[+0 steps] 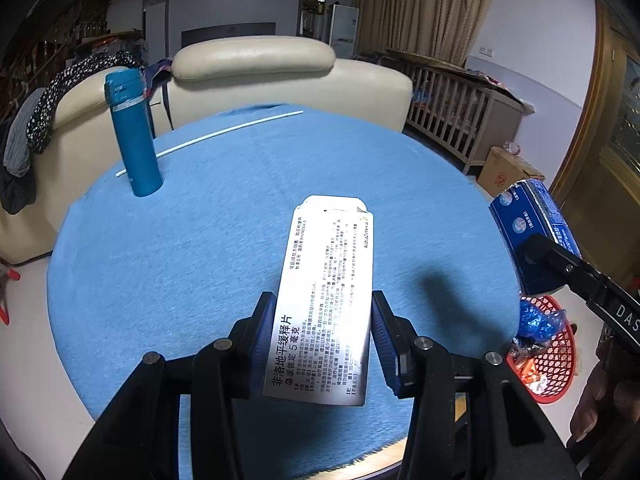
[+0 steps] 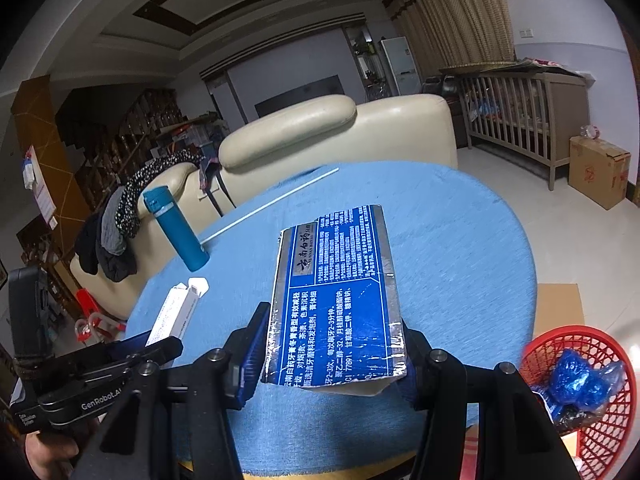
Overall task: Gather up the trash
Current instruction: 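Carry the white box and blue blister pack toward the red wastebasket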
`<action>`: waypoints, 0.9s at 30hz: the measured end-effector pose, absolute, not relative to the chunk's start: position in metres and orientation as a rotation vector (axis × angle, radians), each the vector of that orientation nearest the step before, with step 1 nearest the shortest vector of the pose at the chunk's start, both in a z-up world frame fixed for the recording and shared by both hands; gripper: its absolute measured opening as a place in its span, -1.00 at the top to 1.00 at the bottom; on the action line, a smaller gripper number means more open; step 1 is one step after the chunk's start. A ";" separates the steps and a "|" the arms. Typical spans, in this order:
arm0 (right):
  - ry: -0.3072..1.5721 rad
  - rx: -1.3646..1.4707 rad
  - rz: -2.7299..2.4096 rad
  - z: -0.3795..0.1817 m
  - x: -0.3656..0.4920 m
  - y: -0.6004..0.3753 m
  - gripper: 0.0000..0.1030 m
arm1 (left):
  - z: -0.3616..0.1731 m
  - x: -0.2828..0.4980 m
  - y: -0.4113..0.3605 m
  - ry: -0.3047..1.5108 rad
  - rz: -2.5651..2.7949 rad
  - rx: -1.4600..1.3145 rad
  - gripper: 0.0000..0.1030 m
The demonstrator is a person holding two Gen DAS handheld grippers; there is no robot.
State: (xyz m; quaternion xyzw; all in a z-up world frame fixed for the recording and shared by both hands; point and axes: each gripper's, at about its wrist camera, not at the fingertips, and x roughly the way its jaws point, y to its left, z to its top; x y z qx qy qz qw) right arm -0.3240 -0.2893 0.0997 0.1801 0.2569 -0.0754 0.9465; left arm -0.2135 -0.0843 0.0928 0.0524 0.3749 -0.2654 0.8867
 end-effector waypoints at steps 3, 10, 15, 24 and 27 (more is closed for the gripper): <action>0.508 0.372 -0.161 0.104 -0.331 -0.292 -0.12 | 0.098 -0.217 -0.087 0.767 -0.559 0.112 0.05; 0.466 0.387 -0.184 0.115 -0.349 -0.302 -0.12 | 0.112 -0.230 -0.093 0.735 -0.575 0.116 0.05; 0.427 0.402 -0.206 0.126 -0.365 -0.314 -0.12 | 0.124 -0.238 -0.096 0.713 -0.587 0.113 0.05; 0.389 0.434 -0.250 0.140 -0.379 -0.337 -0.12 | 0.143 -0.245 -0.094 0.670 -0.593 0.104 0.05; 0.388 0.427 -0.250 0.142 -0.378 -0.337 -0.12 | 0.146 -0.245 -0.092 0.667 -0.592 0.096 0.05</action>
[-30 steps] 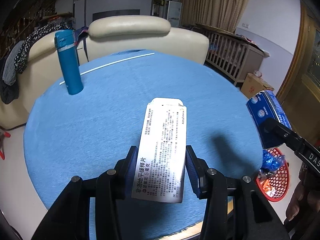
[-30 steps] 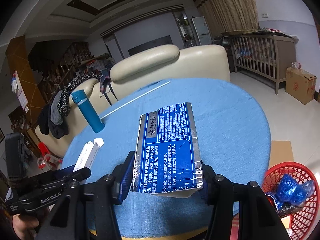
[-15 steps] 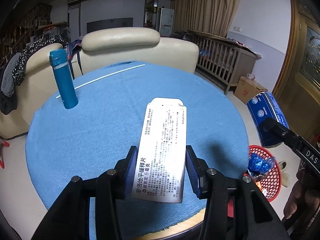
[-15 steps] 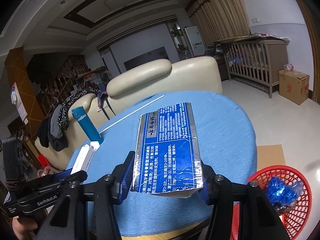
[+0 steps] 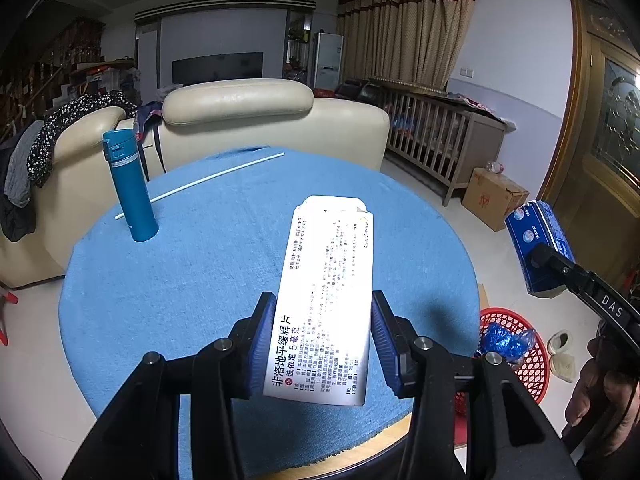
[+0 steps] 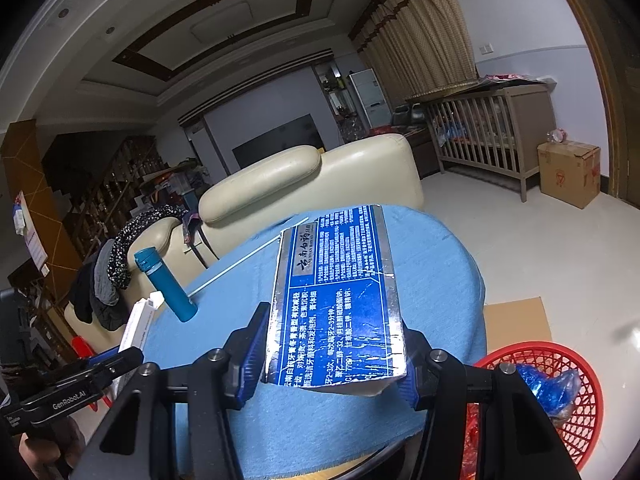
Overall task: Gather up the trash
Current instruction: 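Carry the white box and blue blister pack toward the red wastebasket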
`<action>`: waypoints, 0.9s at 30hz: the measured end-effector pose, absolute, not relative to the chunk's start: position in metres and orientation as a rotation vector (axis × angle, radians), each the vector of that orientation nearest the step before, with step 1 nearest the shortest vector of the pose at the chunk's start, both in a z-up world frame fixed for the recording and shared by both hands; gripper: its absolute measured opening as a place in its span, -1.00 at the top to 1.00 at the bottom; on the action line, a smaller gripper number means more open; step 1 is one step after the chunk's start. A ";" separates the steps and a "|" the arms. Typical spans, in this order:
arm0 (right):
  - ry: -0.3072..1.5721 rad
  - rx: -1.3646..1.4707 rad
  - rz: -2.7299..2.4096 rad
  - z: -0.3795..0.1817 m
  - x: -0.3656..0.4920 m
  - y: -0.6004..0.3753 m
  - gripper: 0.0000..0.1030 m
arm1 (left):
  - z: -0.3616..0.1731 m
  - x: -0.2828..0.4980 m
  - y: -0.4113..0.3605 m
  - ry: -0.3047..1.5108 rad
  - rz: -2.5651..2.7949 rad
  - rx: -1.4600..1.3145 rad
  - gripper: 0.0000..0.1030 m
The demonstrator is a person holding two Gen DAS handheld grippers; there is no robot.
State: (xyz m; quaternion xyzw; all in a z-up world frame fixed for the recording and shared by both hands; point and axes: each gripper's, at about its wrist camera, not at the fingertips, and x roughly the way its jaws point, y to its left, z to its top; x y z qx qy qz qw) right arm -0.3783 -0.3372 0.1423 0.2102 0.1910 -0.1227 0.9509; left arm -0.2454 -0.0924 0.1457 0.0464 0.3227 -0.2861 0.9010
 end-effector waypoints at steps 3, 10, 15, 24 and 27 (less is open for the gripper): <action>0.389 0.418 -0.247 0.143 -0.379 -0.335 -0.12 | 0.149 -0.247 -0.092 0.660 -0.593 0.096 0.05; 0.390 0.418 -0.247 0.144 -0.379 -0.334 -0.12 | 0.154 -0.248 -0.090 0.645 -0.594 0.087 0.05; 0.400 0.420 -0.253 0.138 -0.381 -0.337 -0.12 | 0.147 -0.247 -0.093 0.654 -0.596 0.089 0.05; 0.432 0.447 -0.283 0.120 -0.385 -0.351 -0.11 | 0.130 -0.247 -0.112 0.690 -0.613 0.117 0.06; 0.437 0.457 -0.297 0.114 -0.390 -0.357 -0.11 | 0.126 -0.246 -0.119 0.694 -0.625 0.133 0.06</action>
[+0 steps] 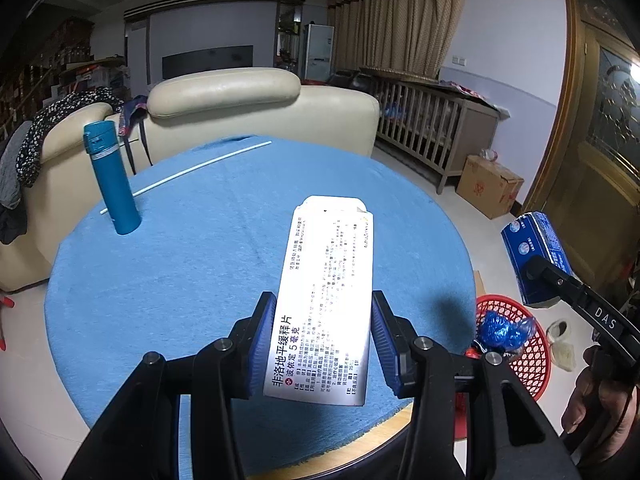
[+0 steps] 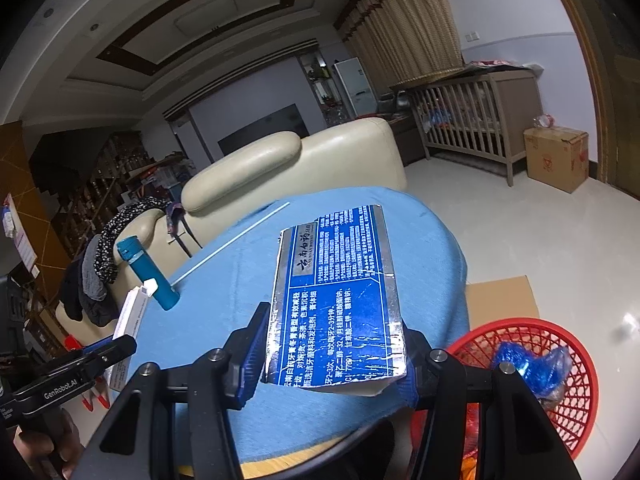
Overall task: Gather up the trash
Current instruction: 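Carry the white box and blue blister pack toward the red wastebasket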
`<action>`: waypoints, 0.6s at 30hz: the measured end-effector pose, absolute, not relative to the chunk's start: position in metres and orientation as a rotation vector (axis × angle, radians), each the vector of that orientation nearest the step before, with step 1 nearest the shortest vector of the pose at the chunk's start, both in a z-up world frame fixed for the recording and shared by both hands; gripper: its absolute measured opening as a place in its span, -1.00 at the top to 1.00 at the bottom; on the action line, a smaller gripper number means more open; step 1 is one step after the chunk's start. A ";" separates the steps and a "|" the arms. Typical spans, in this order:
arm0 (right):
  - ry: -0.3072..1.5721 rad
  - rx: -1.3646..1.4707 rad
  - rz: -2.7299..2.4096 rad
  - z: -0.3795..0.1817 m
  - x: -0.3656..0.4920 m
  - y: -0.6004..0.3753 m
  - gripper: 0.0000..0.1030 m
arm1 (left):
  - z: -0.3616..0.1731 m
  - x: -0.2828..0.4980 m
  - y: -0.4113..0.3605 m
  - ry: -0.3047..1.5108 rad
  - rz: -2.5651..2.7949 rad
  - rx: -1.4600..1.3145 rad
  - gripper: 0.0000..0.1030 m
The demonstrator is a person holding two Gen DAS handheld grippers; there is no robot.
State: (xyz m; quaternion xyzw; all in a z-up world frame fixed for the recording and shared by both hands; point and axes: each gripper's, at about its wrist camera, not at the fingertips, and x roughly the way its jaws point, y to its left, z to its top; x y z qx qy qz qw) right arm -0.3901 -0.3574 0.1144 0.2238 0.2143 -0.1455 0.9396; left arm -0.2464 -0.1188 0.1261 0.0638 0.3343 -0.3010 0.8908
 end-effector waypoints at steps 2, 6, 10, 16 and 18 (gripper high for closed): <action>0.441 0.465 -0.307 0.111 -0.393 -0.362 -0.11 | 0.124 -0.247 -0.125 0.696 -0.633 0.145 0.06; 0.449 0.481 -0.332 0.101 -0.402 -0.372 -0.11 | 0.120 -0.251 -0.137 0.697 -0.655 0.174 0.06; 0.454 0.497 -0.366 0.091 -0.414 -0.384 -0.12 | 0.117 -0.256 -0.150 0.694 -0.684 0.206 0.06; 0.460 0.530 -0.434 0.075 -0.435 -0.409 -0.11 | 0.112 -0.263 -0.183 0.692 -0.745 0.270 0.06; 0.462 0.547 -0.464 0.069 -0.445 -0.421 -0.11 | 0.110 -0.270 -0.198 0.688 -0.770 0.299 0.06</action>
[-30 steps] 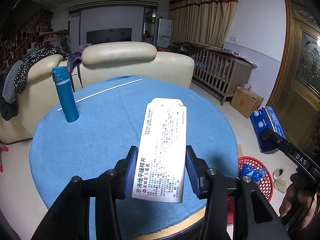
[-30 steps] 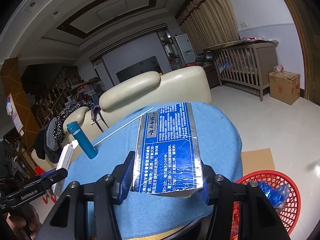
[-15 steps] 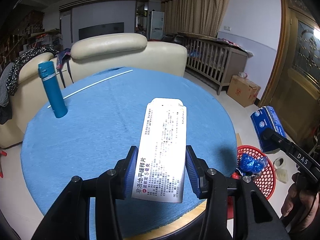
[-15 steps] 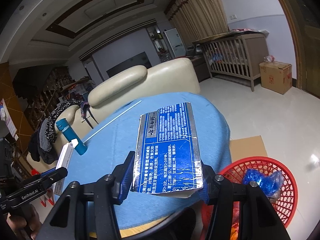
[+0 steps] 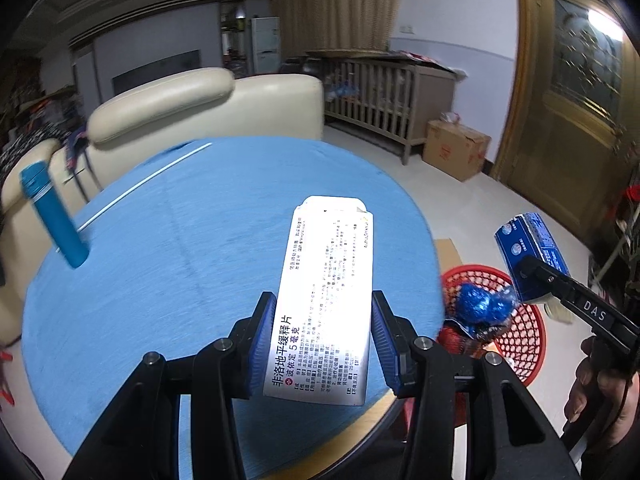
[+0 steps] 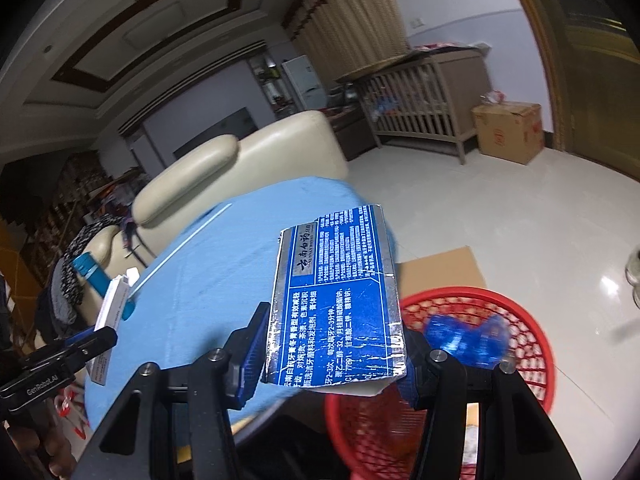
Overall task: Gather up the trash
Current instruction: 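Carry the white box and blue blister pack toward the red wastebasket, then open right tool to drop the blister pack while left tool drops the white box into the basket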
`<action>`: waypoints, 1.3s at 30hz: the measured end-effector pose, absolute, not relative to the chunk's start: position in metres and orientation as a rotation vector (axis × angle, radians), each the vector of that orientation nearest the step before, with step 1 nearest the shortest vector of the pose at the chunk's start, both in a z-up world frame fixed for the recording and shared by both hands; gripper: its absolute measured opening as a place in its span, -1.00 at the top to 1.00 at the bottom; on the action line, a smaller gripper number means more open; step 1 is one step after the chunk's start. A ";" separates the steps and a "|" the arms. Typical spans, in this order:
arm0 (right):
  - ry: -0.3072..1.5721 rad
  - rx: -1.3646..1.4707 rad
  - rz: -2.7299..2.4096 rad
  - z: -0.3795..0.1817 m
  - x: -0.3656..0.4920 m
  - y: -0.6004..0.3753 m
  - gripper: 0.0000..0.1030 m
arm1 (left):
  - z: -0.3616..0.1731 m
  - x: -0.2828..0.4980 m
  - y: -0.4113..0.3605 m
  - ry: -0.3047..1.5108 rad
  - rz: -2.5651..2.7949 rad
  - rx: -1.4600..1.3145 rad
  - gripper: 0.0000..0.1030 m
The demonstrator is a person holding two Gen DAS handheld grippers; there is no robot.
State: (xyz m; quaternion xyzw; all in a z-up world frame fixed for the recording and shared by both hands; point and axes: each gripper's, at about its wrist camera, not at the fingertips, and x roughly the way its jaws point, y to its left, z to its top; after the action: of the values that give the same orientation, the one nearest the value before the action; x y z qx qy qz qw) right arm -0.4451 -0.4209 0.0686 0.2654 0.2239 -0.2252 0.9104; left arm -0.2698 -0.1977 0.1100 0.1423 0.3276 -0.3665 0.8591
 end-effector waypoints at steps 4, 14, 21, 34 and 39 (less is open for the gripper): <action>0.468 0.581 -0.521 0.057 -0.465 -0.443 -0.11 | 0.105 -0.278 -0.226 0.694 -0.822 0.342 0.06; 0.516 0.658 -0.642 0.024 -0.507 -0.486 -0.11 | 0.089 -0.297 -0.288 0.722 -0.941 0.420 0.06; 0.573 0.651 -0.636 0.013 -0.499 -0.497 -0.11 | 0.083 -0.301 -0.311 0.742 -0.993 0.431 0.06; 0.710 0.673 -0.648 -0.013 -0.484 -0.511 -0.40 | 0.071 -0.317 -0.325 0.783 -1.056 0.456 0.06; 0.691 0.676 -0.663 -0.004 -0.495 -0.514 -0.42 | 0.067 -0.321 -0.329 0.802 -1.072 0.465 0.06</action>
State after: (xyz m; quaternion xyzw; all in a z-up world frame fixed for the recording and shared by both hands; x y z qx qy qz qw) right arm -0.4951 -0.5136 -0.0045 0.3189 0.3262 -0.3130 0.8330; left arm -0.3213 -0.3290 0.0670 0.2135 0.3683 -0.4922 0.7593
